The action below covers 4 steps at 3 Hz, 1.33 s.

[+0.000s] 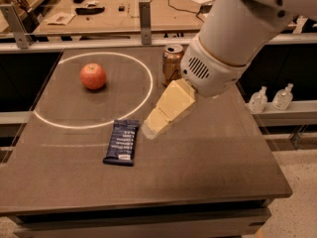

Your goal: Move rxbar blueberry near apple

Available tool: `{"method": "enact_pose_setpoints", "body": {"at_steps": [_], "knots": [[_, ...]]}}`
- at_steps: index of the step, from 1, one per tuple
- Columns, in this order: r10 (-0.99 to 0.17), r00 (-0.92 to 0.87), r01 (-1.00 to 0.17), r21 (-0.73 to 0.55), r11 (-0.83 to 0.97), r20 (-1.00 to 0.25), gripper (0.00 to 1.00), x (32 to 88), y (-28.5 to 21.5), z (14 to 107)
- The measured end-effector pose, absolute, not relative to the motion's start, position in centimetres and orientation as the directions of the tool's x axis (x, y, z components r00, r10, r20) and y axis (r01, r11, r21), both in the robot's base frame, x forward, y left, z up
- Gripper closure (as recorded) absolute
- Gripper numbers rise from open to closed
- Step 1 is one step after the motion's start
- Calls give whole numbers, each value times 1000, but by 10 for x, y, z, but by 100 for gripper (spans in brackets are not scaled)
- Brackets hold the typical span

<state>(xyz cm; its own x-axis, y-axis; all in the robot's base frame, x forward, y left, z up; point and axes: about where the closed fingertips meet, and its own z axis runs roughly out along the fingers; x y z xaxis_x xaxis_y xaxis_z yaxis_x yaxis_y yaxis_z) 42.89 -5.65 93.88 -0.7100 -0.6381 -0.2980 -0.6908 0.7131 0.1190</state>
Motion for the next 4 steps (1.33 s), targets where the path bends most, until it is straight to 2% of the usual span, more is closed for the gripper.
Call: {"method": "enact_pose_setpoints", "body": {"at_steps": [1, 3, 4], "knots": [[-567, -756, -634, 149, 759, -328, 0, 408, -17, 943], [-515, -766, -568, 30, 823, -384, 0, 391, 46, 934], [-522, -772, -556, -12, 831, -362, 0, 391, 67, 920]]}}
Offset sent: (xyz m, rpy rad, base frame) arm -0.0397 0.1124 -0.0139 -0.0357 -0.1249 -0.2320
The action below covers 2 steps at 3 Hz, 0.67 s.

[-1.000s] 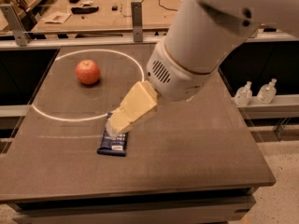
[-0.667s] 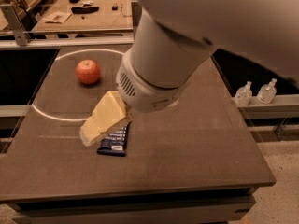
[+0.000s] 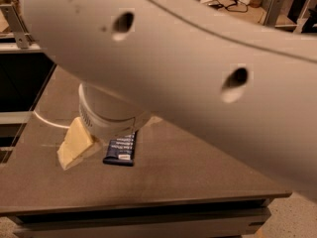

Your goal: Move rxbar blueberry near apple

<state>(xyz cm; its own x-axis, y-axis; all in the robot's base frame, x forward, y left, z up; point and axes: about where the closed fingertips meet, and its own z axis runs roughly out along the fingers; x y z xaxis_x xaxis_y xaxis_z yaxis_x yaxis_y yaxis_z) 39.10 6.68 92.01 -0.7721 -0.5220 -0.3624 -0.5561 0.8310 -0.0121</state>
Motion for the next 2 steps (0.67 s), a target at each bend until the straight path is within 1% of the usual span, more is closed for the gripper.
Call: {"method": "enact_pose_setpoints", "body": {"at_steps": [1, 2], "knots": [[-522, -797, -536, -42, 843, -303, 0, 390, 81, 897], [-479, -849, -477, -68, 876, -224, 0, 391, 81, 872]]}}
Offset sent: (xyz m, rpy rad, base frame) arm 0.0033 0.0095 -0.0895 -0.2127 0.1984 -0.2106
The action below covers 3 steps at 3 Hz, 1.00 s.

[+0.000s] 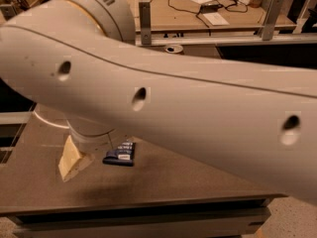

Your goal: Move rxbar blueberry near apple

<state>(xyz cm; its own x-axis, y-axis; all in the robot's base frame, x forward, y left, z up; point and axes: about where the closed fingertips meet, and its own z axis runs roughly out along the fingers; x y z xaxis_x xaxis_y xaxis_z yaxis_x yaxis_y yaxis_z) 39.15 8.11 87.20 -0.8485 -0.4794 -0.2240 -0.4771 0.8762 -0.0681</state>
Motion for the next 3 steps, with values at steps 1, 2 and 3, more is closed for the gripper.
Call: {"method": "enact_pose_setpoints", "body": {"at_steps": [1, 2, 3], "knots": [[-428, -887, -415, -108, 903, -170, 0, 386, 72, 854], [-398, -911, -390, -85, 917, -111, 0, 387, 66, 843], [-396, -913, -389, -80, 918, -102, 0, 387, 66, 842]]}}
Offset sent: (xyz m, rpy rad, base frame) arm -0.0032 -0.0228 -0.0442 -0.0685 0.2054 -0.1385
